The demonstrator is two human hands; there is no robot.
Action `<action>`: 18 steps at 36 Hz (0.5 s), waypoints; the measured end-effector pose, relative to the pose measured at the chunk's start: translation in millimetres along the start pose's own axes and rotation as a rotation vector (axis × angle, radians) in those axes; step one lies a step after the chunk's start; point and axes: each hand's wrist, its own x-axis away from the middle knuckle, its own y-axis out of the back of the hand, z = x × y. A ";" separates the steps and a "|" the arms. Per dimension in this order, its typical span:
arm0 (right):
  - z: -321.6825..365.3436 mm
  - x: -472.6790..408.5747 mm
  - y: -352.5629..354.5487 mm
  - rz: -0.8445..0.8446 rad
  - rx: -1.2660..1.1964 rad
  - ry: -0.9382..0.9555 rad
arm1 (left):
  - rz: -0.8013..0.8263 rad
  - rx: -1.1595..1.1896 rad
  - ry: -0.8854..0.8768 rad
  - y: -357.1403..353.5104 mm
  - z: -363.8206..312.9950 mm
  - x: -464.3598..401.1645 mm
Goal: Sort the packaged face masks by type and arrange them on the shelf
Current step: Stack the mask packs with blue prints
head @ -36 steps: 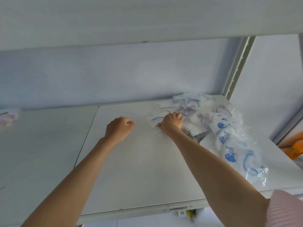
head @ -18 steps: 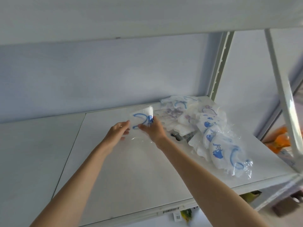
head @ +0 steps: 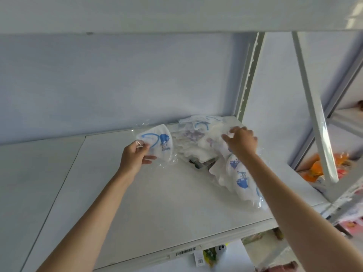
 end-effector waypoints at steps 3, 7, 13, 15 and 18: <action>-32.1 -6.8 22.3 0.210 0.270 -0.114 | 0.049 -0.026 -0.003 -9.8 -2.6 3.7; -54.2 -12.1 33.4 0.445 0.191 -0.155 | 0.099 -0.045 -0.003 -19.3 -4.4 7.3; -71.4 -0.7 32.5 0.597 0.179 -0.109 | 0.125 -0.060 0.004 -25.3 -2.0 10.6; -75.1 0.2 22.5 0.594 0.184 -0.122 | 0.122 -0.070 0.005 -26.2 -0.2 9.8; -77.7 0.9 9.7 0.538 0.151 -0.134 | 0.130 -0.076 0.009 -30.8 0.6 11.4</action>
